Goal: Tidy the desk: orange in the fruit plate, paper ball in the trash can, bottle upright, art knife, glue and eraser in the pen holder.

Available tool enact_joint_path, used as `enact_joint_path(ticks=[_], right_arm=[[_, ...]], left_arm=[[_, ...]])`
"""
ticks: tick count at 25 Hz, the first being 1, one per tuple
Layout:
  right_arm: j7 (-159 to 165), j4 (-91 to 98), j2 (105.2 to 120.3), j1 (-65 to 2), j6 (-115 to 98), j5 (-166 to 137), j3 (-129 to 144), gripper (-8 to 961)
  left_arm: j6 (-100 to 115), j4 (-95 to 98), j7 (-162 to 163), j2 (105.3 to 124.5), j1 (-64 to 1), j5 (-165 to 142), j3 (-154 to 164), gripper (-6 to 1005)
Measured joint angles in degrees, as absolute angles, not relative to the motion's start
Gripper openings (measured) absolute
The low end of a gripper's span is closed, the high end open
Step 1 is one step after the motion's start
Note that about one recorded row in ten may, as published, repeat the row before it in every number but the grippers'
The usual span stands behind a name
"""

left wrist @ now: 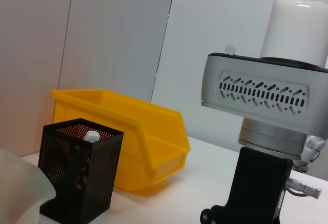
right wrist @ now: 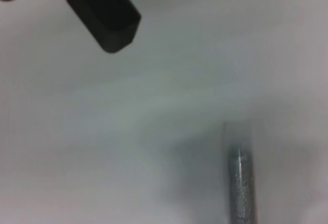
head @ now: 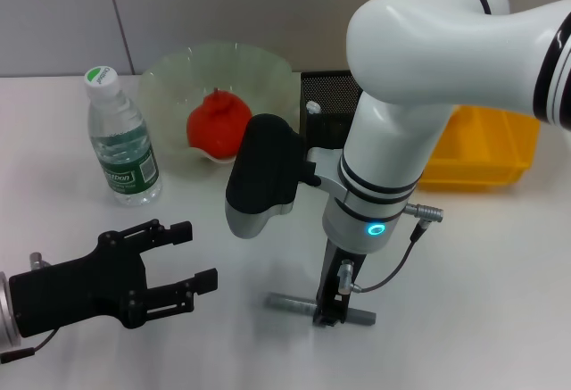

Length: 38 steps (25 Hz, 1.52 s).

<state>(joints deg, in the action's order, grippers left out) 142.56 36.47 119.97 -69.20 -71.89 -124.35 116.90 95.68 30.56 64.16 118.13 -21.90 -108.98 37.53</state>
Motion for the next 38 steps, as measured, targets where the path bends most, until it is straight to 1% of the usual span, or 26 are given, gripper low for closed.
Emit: enact_joint_path(ticks=[24, 30, 34, 38], right_arm=[[142.48, 36.39, 119.97, -69.25, -72.08, -125.11, 117.64, 248], [142.48, 36.71, 119.97, -69.17, -72.16, -125.11, 117.54, 172], [142.42, 36.83, 119.96, -68.93, -72.2, -125.11, 116.82, 161], [141.87, 37.0, 119.53, -68.43, -72.56, -125.99, 113.4, 151]], left_arm=[[95.53, 30.5, 64.22, 118.13, -22.06, -108.89, 37.53, 794], [95.53, 30.5, 64.18, 118.12, -22.06, -108.89, 37.53, 794], [95.53, 30.5, 64.11, 118.08, -22.06, -108.89, 37.47, 794], [95.5, 30.57, 64.06, 117.98, -21.84, -108.9, 36.49, 794]])
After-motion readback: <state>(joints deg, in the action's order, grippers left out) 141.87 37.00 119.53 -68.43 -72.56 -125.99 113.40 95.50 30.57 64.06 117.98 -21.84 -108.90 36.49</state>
